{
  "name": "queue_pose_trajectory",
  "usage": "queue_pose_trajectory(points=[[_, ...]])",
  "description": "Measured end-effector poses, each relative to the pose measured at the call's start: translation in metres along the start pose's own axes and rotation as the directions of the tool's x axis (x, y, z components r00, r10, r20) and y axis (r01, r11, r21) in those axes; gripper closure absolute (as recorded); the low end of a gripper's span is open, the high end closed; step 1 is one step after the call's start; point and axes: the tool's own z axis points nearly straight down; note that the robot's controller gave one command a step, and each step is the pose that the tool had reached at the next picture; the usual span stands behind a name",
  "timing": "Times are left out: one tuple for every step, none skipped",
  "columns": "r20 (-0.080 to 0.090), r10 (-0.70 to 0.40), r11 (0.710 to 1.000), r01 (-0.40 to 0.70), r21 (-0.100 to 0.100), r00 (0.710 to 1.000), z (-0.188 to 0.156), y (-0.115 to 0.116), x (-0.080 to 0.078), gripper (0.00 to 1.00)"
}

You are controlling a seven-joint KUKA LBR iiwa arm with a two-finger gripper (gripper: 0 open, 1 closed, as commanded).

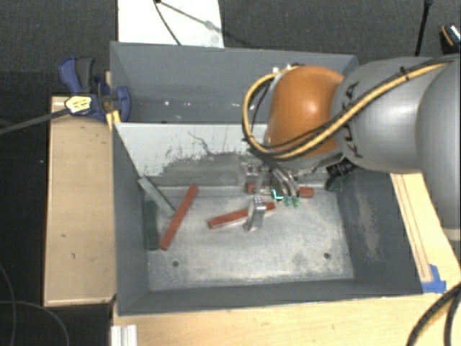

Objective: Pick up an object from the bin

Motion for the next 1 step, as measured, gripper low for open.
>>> queue_pose_trajectory(points=[[0.001,-0.114,0.994,0.114,0.001,0.994,0.0747,-0.0058,0.0023,0.0]])
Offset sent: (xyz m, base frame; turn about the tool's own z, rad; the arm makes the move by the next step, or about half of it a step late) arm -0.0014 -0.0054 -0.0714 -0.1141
